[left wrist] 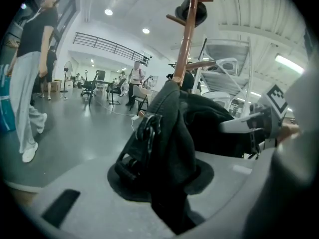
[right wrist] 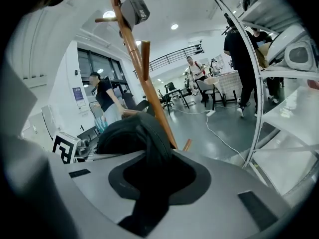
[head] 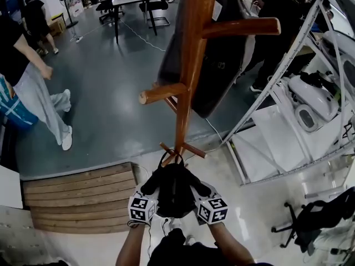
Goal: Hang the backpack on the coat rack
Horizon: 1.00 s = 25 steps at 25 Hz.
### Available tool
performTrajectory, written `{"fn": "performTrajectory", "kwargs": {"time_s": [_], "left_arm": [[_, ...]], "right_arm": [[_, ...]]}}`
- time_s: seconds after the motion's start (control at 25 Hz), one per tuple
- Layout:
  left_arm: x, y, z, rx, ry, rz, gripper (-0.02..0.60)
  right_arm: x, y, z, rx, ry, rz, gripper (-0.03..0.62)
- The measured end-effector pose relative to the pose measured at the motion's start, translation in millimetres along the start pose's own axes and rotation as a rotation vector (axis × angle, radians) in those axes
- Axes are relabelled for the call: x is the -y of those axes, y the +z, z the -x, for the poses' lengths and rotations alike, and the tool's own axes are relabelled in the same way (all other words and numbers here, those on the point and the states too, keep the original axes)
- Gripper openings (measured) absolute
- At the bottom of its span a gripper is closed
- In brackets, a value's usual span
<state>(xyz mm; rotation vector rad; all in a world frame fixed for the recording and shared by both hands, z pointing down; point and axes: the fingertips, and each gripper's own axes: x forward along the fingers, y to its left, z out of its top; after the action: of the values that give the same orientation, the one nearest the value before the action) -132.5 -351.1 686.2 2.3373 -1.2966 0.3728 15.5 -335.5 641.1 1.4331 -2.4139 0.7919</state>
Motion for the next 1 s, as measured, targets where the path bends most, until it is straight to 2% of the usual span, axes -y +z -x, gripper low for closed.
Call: {"fn": "performTrajectory", "kwargs": {"time_s": [0.6,1.0], "left_arm": [[-6,-19,-41,-0.076,-0.023,0.025,0.124],[-11,-38,-53,-0.108,-0.016,0.063,0.13]], "right_arm": [[32,-23,-23,-0.044,-0.038,-0.056,0.069],[41,-38,-34,-0.071,-0.065,-0.055,0.071]]}}
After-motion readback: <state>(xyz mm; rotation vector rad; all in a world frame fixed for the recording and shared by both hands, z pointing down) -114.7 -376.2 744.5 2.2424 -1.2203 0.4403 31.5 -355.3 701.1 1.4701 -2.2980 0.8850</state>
